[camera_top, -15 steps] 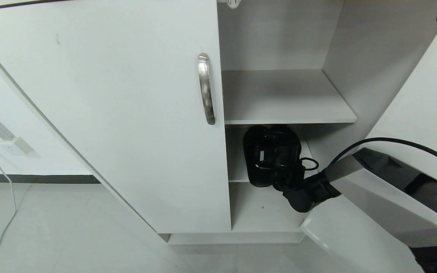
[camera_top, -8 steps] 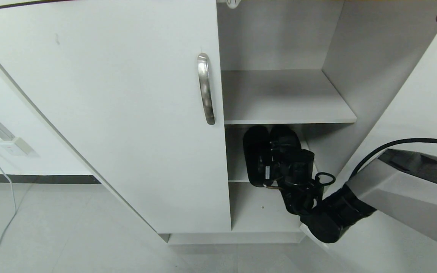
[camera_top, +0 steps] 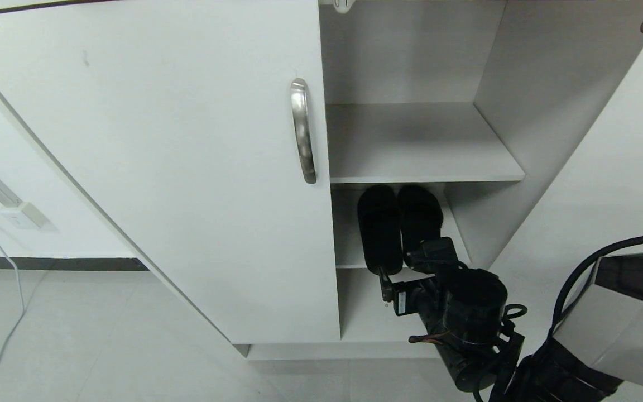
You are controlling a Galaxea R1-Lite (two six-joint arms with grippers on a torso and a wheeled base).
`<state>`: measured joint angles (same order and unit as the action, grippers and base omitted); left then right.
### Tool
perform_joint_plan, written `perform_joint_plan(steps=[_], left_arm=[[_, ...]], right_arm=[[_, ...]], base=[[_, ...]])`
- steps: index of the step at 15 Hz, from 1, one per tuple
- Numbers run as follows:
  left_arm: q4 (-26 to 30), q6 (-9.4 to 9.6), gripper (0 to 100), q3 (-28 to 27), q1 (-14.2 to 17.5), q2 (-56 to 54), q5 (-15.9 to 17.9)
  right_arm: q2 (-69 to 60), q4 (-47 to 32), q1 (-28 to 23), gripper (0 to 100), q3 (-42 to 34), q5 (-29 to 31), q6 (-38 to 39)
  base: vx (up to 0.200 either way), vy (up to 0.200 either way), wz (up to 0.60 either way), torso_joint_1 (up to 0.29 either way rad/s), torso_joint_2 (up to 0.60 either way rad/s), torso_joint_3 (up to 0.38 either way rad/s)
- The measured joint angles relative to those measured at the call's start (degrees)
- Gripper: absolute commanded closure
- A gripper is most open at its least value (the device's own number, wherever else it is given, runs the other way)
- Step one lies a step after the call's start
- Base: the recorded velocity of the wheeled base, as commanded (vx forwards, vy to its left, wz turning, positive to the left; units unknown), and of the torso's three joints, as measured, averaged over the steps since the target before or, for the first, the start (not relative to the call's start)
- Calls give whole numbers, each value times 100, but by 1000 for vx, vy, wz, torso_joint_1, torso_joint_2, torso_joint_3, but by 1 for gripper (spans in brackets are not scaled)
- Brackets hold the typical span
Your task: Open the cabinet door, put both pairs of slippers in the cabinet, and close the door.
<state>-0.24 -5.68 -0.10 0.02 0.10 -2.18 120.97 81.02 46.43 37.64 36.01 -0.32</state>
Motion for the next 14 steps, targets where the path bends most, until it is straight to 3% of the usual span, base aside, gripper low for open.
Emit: perform_joint_plan(steps=[6,14], left_arm=[[4,-6,100,0,-2,0,-13],[0,67,100,0,-2,0,0]], right_arm=[[-60,38,26,0,-91,0,0],[-134,-20,6,0,-151,-27,-12]], base=[[-200,0,0,2,3,1],[0,0,0,0,0,0]])
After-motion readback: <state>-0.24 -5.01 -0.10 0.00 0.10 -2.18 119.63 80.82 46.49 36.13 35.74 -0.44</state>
